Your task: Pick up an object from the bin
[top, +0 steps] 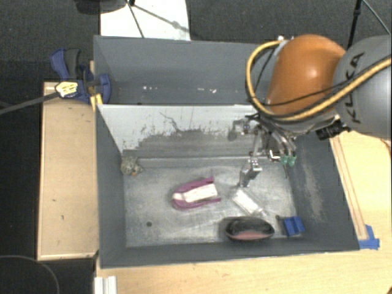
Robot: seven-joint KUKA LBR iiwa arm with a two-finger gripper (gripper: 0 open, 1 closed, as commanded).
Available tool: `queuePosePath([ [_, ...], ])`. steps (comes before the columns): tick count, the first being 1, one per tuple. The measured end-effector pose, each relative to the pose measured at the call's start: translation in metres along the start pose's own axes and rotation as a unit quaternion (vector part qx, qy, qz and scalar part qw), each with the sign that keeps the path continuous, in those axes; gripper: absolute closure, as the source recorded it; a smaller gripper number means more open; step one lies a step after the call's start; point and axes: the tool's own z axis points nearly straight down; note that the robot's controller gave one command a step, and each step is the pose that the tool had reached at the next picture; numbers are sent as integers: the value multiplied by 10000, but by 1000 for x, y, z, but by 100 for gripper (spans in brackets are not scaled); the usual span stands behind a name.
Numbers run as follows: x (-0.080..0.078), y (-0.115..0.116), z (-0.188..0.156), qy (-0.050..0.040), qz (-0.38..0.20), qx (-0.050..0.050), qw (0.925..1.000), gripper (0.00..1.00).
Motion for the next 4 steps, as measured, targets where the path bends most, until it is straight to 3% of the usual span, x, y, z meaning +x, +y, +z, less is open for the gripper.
queuePosePath([
  [1, 45, 8, 92, 2, -1084, 0, 9941, 0],
  [2, 11, 79, 146, -42, -964, -10, 9953, 0],
  [3, 12, 76, 144, -18, -931, -4, 9957, 100],
  [4, 27, 77, -5, -63, -2190, 6, 9757, 100],
])
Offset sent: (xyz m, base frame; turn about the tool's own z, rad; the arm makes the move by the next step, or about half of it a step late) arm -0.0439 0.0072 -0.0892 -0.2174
